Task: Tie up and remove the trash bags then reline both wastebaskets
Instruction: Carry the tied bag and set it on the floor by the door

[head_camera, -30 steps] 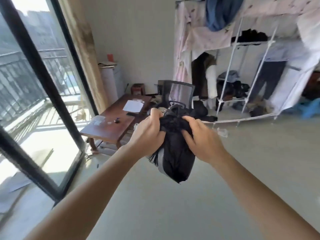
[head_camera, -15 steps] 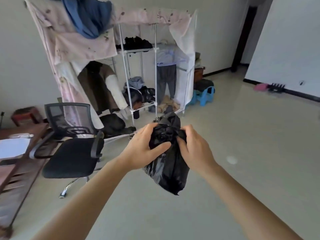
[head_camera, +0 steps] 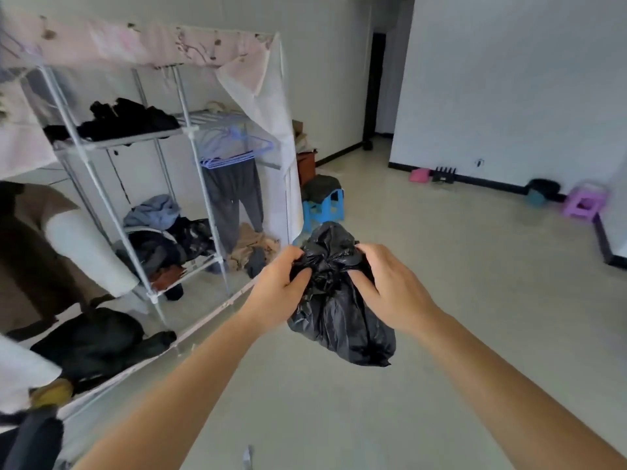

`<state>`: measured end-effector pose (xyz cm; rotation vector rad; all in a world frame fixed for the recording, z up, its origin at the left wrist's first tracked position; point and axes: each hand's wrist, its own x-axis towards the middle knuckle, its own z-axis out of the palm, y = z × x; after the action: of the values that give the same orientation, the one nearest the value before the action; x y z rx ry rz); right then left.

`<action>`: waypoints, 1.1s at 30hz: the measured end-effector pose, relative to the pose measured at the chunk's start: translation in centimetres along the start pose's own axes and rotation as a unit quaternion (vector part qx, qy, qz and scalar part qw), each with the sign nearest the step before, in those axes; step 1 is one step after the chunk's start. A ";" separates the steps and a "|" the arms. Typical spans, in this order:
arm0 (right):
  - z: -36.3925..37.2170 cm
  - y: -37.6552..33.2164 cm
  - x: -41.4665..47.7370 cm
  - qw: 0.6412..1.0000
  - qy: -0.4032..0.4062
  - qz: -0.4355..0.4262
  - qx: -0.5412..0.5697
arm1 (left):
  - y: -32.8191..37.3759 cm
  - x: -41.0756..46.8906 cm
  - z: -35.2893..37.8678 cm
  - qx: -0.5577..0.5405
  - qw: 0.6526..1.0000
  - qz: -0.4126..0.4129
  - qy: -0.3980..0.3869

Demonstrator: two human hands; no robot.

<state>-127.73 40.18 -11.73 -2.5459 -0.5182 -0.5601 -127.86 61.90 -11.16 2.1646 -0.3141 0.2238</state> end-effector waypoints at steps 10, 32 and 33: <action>4.6 24.2 20.8 0.998 0.001 0.062 0.016 | -4.1 32.8 13.3 0.018 0.996 0.072 -0.049; 19.1 58.2 81.9 0.997 -0.046 0.046 -0.029 | -20.6 102.7 17.2 -0.040 0.993 0.109 -0.035; 19.4 60.5 83.8 0.997 -0.042 0.059 -0.026 | -20.8 105.8 18.5 -0.045 0.992 0.109 -0.049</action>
<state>-24.10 22.38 -10.05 -2.6385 -0.3841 -0.4319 -20.07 43.31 -8.74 2.0554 -0.6083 0.2214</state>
